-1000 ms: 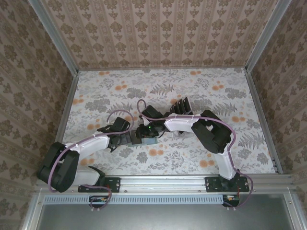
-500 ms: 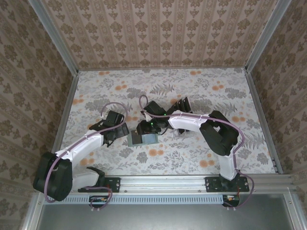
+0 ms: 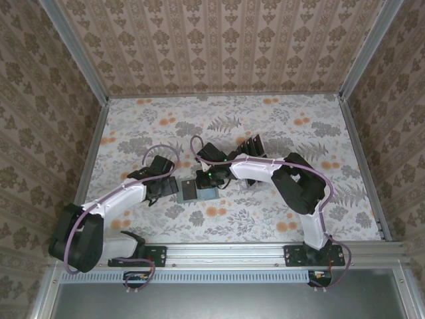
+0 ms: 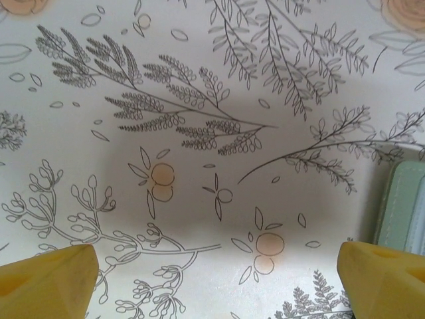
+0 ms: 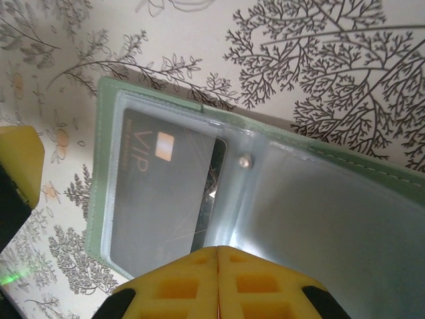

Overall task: Put the credit cards into the card holder
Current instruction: Insert the credit card into the card slot.

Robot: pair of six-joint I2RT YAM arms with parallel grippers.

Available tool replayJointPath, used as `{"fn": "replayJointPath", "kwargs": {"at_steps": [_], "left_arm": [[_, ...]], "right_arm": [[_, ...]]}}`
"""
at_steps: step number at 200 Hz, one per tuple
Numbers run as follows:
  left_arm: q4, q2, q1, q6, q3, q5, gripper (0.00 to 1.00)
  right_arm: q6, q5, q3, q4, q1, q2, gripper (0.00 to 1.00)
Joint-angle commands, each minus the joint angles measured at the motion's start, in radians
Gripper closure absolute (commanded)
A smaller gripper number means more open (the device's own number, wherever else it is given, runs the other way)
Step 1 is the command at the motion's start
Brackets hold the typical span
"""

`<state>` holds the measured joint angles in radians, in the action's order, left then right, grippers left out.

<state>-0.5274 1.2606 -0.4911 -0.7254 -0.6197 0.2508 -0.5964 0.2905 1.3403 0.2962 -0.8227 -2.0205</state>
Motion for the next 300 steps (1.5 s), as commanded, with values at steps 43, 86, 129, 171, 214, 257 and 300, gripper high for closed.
{"fn": "replayJointPath", "kwargs": {"at_steps": [43,86,129,171,214,257,300], "left_arm": [[-0.026,0.044,-0.038,-0.057,0.026,0.021,0.05],[-0.002,0.073,-0.05,-0.07,0.043,0.02,0.04],[0.018,0.09,-0.056,-0.077,0.058,0.016,0.04],[0.035,0.1,-0.06,-0.081,0.07,0.012,0.04],[0.053,0.105,-0.063,-0.083,0.075,0.008,0.04],[0.054,0.103,-0.063,-0.077,0.068,0.01,0.04],[0.011,0.047,-0.015,-0.047,0.024,0.034,0.02]], "right_arm": [[-0.001,0.007,0.033,0.011,-0.013,-0.042,0.91],[-0.01,0.021,0.041,0.002,-0.018,-0.058,0.9],[-0.023,0.036,0.055,-0.007,-0.026,-0.073,0.91],[-0.05,0.063,0.054,-0.036,-0.031,-0.081,0.91],[-0.097,0.112,0.045,-0.091,-0.031,-0.092,0.91],[-0.111,0.124,0.043,-0.102,-0.03,-0.091,0.9],[-0.101,0.107,0.03,-0.09,-0.028,-0.071,0.9]]}}
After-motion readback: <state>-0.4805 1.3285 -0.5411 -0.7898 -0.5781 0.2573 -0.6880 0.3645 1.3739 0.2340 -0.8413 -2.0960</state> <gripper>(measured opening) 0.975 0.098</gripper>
